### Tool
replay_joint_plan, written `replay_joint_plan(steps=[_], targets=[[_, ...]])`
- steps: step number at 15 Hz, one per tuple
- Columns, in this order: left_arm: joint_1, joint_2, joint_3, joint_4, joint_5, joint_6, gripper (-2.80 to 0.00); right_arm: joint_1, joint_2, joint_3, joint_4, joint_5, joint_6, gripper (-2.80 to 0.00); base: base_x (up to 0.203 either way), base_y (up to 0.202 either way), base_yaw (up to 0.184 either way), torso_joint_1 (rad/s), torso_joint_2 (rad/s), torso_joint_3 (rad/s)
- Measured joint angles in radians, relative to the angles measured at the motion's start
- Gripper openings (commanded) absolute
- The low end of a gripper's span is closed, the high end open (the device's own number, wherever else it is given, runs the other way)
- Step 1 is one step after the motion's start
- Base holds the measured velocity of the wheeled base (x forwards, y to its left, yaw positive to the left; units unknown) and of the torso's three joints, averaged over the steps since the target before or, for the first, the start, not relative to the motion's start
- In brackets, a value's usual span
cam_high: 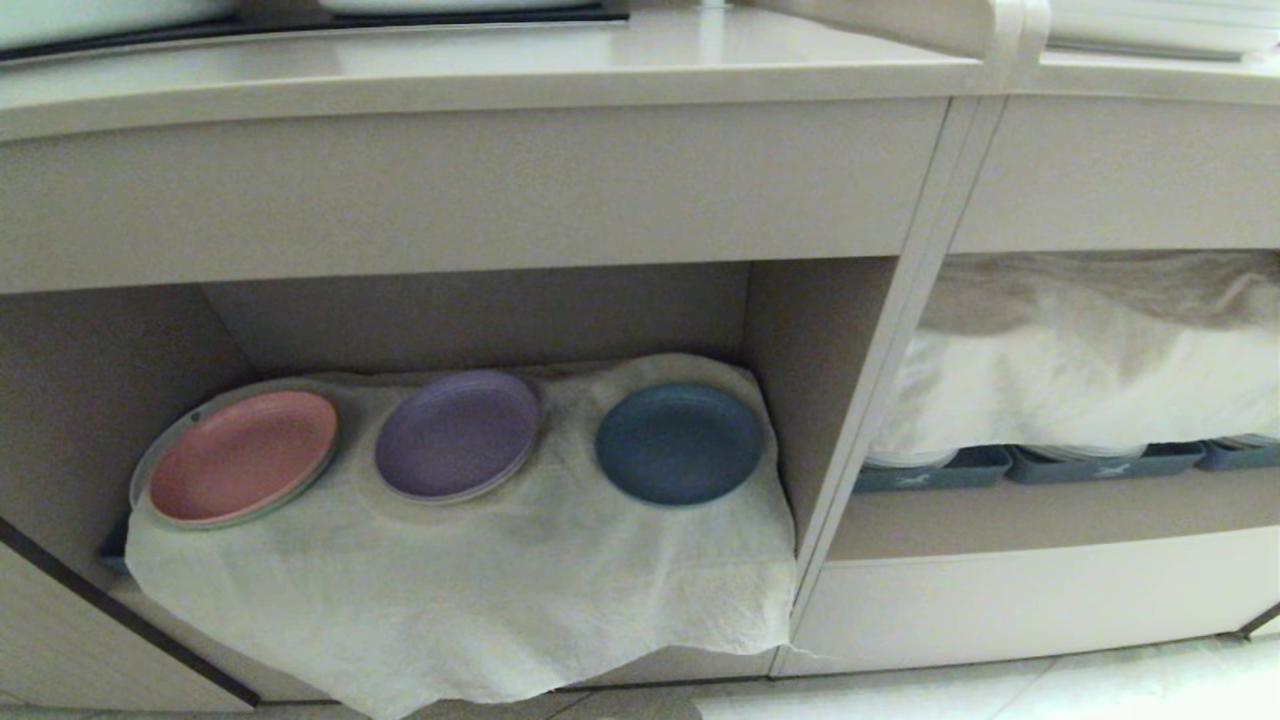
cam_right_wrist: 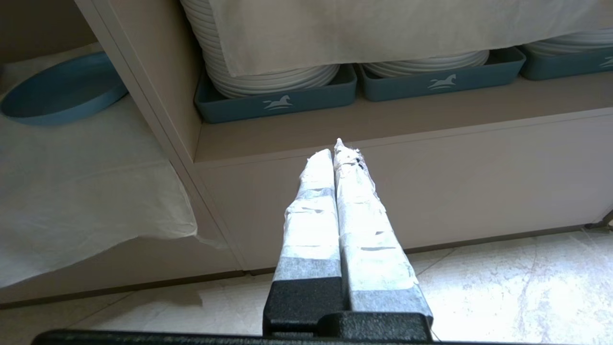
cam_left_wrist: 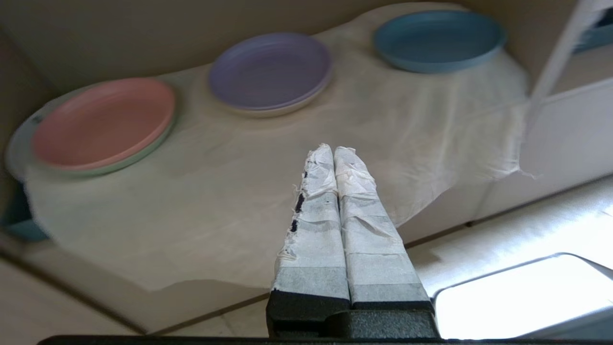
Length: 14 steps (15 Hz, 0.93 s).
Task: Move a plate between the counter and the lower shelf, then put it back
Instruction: Pick up the plate in the cupboard
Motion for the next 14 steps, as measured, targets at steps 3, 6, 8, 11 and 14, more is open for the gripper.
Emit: replay_joint_plan(steps=[3,6,8,11,14], targets=[[0.0,0.06,-0.035,-0.005,-0.07,0.0,-2.8,0.0,0.0,0.0,0.0,0.0,0.0,-2.8,0.0,0.0,0.0,0.0,0.0,0.0],[-0.001,0.161,-0.064,-0.045,-0.149,-0.003,-2.8,0.0,0.0,0.0,0.0,0.0,0.0,-2.8,0.0,0.0,0.0,0.0,0.0,0.0],[-0.002,0.233,-0.069,-0.098,-0.19,-0.006,-2.8,0.0,0.0,0.0,0.0,0.0,0.0,-2.8,0.0,0.0,0.0,0.0,0.0,0.0],[-0.002,0.346,-0.066,-0.185,-0.234,-0.005,-2.8,0.0,0.0,0.0,0.0,0.0,0.0,-2.8,0.0,0.0,0.0,0.0,0.0,0.0],[-0.003,0.456,-0.056,-0.256,-0.276,-0.003,-2.8,0.0,0.0,0.0,0.0,0.0,0.0,-2.8,0.0,0.0,0.0,0.0,0.0,0.0]])
